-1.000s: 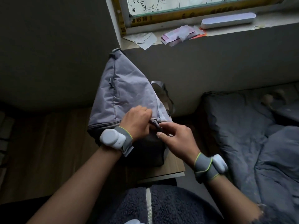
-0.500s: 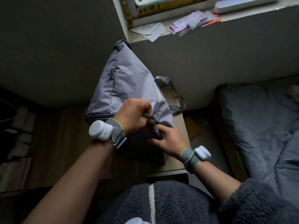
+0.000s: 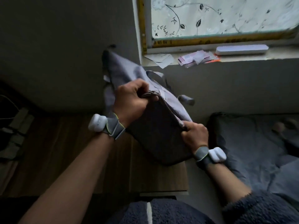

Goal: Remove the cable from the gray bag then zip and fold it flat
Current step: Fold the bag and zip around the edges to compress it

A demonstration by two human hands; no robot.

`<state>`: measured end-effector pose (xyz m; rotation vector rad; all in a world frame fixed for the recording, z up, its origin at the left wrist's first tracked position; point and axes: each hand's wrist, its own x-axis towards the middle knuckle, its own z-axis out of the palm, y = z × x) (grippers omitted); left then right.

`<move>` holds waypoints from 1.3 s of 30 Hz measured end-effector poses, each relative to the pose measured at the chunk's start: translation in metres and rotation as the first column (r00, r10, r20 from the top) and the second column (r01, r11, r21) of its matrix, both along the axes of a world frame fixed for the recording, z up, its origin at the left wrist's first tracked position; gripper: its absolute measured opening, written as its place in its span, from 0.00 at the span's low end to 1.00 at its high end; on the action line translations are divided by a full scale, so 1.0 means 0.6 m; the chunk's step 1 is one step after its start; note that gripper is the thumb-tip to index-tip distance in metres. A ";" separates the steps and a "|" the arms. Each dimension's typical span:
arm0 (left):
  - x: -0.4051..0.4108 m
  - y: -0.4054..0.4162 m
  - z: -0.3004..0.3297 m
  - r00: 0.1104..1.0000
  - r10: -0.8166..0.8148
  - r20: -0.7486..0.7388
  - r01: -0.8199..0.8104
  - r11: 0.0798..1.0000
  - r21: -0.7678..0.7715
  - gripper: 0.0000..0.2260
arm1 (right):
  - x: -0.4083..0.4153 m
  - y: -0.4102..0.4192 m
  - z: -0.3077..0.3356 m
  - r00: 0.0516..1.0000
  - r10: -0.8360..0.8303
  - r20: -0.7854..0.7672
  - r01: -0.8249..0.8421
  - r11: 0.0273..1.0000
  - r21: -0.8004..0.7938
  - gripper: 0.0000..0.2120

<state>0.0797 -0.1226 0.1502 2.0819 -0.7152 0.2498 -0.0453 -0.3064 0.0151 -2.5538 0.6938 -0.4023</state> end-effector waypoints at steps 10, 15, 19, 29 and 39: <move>-0.107 0.138 -0.282 0.919 0.181 -0.351 -0.012 0.902 0.432 0.05 | -0.017 0.045 -0.066 0.730 0.274 -0.626 -0.471 0.866 -0.170 0.10; -0.138 0.139 -0.320 0.913 0.178 -0.366 0.000 0.900 0.437 0.08 | -0.013 0.201 -0.087 0.716 0.549 -0.431 -0.611 0.791 -0.008 0.08; -0.149 0.177 -0.346 0.877 0.185 -0.443 0.008 0.917 0.398 0.08 | -0.027 0.190 -0.113 0.661 0.560 -0.499 -0.643 0.766 0.008 0.10; -0.170 0.180 -0.375 0.877 0.126 -0.463 -0.031 0.978 0.208 0.11 | -0.018 0.214 -0.108 0.714 0.518 -0.472 -0.585 0.811 0.006 0.12; -0.163 0.182 -0.374 0.914 0.124 -0.385 -0.024 0.967 0.253 0.08 | 0.010 0.247 -0.092 0.733 0.547 -0.404 -0.542 0.829 0.137 0.09</move>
